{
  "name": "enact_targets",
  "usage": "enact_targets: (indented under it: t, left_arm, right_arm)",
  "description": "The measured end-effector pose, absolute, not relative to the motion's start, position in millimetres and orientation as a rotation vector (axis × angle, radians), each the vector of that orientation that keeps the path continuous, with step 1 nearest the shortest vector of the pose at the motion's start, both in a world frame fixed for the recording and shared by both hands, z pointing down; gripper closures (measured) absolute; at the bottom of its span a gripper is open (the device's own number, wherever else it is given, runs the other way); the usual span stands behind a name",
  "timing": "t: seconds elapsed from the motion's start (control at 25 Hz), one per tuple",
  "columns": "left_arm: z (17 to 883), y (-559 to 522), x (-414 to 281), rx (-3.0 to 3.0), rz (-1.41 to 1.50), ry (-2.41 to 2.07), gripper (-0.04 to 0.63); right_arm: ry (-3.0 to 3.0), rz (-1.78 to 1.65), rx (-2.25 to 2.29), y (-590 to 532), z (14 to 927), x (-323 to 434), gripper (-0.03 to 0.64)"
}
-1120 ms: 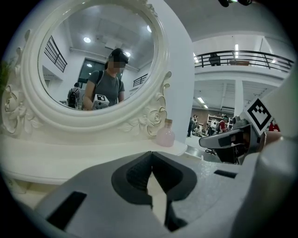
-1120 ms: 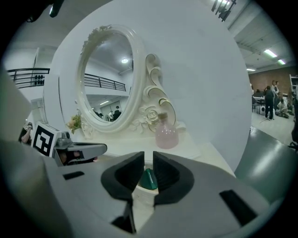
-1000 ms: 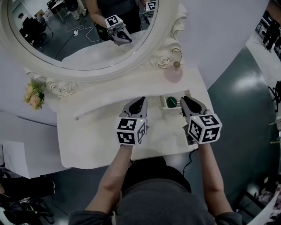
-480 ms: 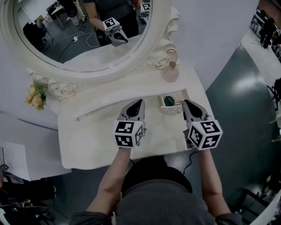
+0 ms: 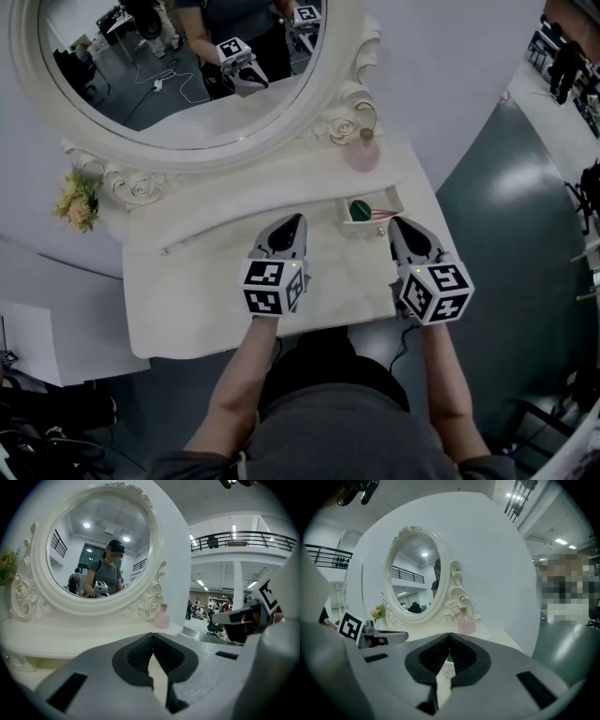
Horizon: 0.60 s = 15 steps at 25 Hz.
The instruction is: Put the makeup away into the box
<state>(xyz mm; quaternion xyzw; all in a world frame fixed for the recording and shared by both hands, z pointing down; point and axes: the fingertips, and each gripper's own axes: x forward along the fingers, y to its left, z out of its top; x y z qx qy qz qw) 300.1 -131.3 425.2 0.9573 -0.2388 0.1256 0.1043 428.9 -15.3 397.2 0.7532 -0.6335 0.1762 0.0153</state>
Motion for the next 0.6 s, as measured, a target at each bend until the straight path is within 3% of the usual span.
enact_targets:
  t: [0.6]
  left_arm:
    - [419,-124,286,2.832,0.359,-0.707,0.589]
  right_arm:
    - [-1.981,0.489,2.362,-3,394,415,0.614]
